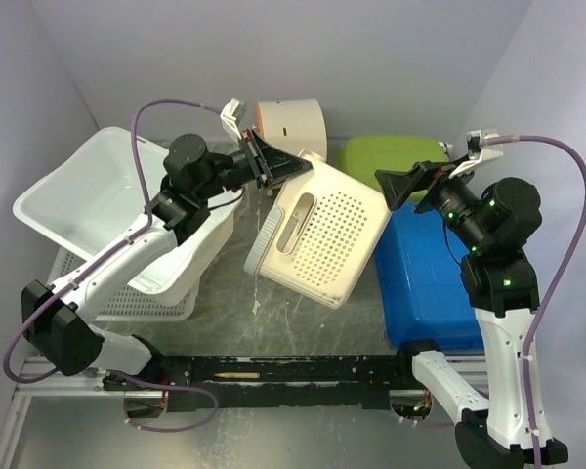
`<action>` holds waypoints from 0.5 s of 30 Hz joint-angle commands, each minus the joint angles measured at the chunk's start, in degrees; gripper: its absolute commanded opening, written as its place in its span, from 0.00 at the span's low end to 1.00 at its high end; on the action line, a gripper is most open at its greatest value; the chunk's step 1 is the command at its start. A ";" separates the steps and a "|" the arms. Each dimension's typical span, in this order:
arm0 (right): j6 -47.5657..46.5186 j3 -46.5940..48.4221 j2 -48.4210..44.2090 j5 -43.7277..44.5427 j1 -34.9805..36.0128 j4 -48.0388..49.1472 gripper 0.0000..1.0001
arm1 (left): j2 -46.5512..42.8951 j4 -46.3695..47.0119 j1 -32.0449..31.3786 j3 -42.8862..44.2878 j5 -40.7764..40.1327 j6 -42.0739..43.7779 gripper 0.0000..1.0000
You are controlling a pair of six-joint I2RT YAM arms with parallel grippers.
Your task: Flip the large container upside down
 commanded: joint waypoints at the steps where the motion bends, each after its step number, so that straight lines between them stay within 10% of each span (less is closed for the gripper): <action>1: 3.08 1.44 0.93 2.60 0.22 -0.02 1.00 | -3.18 29.89 -0.05 -6.57 -5.24 -10.42 0.07; 15: 16.31 17.36 14.50 19.31 0.18 -25.17 1.00 | -6.85 60.54 -0.35 -30.56 -9.83 -9.16 0.07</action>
